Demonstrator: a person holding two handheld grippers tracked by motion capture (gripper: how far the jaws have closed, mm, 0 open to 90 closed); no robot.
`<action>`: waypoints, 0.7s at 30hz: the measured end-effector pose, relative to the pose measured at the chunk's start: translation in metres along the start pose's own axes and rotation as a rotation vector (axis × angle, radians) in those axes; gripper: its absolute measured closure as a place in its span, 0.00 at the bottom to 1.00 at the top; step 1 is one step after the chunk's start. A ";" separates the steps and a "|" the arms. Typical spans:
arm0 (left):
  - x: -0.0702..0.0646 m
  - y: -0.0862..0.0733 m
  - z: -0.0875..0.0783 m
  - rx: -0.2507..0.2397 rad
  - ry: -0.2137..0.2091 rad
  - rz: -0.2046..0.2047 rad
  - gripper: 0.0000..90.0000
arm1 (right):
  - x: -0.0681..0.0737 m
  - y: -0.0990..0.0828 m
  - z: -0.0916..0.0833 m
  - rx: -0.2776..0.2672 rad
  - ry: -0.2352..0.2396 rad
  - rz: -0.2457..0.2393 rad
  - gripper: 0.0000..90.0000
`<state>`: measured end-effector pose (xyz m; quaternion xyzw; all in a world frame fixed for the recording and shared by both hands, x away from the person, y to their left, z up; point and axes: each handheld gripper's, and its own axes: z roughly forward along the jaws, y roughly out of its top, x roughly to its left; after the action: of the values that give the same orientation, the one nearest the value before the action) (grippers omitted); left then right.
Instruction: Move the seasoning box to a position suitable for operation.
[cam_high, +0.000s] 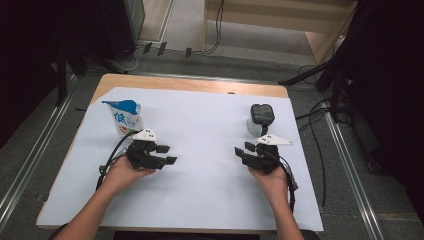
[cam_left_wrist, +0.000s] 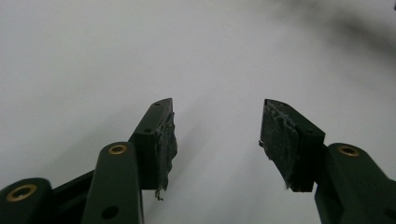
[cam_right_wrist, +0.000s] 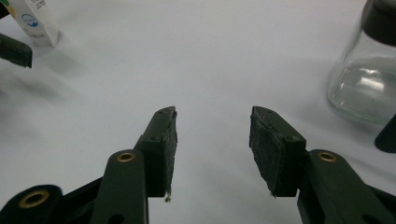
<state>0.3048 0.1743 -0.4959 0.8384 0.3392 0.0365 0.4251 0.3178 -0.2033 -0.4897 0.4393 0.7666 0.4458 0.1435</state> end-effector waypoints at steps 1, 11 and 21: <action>-0.001 -0.001 0.000 -0.008 -0.008 0.006 0.50 | -0.001 0.000 0.001 0.003 -0.001 0.000 0.59; 0.002 0.003 -0.003 -0.030 -0.066 -0.092 0.47 | -0.005 -0.005 0.001 -0.003 -0.014 -0.014 0.58; 0.004 0.002 -0.005 -0.031 -0.015 -0.048 0.46 | -0.010 -0.002 -0.003 -0.033 -0.033 -0.017 0.56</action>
<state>0.3069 0.1790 -0.4920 0.8235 0.3554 0.0252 0.4415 0.3202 -0.2131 -0.4914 0.4377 0.7604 0.4498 0.1669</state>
